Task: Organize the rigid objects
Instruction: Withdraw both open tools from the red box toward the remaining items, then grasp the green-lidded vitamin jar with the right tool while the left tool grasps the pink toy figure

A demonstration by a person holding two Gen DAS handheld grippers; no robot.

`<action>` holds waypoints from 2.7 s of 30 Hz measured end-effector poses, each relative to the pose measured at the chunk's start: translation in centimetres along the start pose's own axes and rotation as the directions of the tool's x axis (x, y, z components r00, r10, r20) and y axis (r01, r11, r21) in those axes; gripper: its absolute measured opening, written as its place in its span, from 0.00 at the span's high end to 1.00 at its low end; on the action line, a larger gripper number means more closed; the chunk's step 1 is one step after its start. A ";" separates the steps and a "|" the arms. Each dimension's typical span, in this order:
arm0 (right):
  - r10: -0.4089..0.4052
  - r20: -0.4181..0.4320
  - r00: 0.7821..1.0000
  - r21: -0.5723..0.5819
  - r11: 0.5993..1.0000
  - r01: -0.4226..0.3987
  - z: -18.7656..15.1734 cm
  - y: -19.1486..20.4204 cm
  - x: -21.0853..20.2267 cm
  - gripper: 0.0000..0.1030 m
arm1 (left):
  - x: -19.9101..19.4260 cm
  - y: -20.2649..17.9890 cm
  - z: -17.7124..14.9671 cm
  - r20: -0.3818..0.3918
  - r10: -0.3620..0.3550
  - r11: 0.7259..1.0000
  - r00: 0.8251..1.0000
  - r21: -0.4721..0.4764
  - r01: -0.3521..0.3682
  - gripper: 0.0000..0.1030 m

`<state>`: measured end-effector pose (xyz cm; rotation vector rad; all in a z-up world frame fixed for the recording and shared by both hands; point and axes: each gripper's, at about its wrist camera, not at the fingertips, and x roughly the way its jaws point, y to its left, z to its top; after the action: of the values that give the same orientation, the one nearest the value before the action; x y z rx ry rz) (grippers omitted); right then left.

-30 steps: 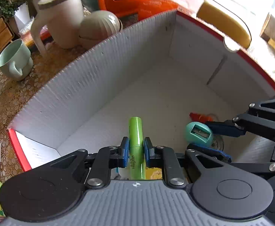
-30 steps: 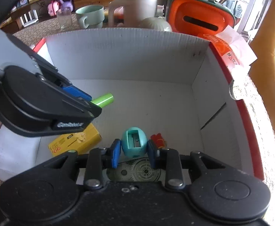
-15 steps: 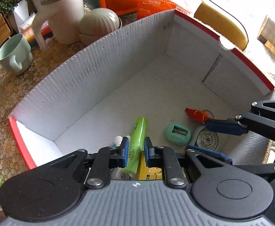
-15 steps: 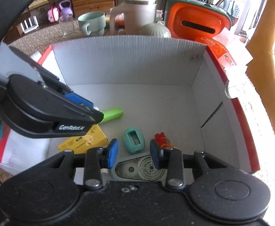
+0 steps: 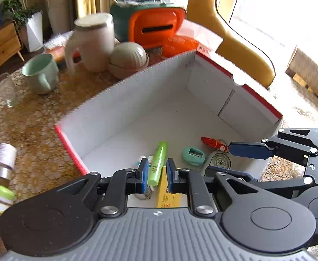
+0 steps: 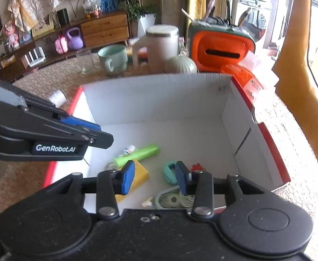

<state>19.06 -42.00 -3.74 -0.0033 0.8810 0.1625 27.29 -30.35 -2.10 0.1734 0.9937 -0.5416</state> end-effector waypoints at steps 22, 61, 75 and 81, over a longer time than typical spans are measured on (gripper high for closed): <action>0.078 0.121 0.990 0.009 0.997 -0.080 0.1 8.3 -3.9 0.32 | -10.2 6.7 -7.1 0.141 0.039 0.996 0.989 -0.091 -0.026 0.84; 0.178 0.036 0.983 -0.126 0.977 -0.173 0.2 26.3 2.6 0.15 | -16.9 24.1 -24.8 0.189 0.208 0.935 0.960 -0.328 -0.139 0.50; 0.096 -0.016 0.995 -0.098 0.990 -0.097 4.3 28.1 8.6 0.15 | -13.3 28.3 -25.2 0.219 0.191 0.926 0.957 -0.364 -0.101 0.14; 0.048 -0.033 0.998 -0.024 0.999 -0.049 5.7 28.0 11.5 0.14 | -12.0 29.1 -24.7 0.243 0.175 0.931 0.954 -0.355 -0.080 0.00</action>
<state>26.62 -12.37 -7.19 -0.0079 0.9116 0.2191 18.47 8.16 -8.60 -0.1440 0.7863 -0.2555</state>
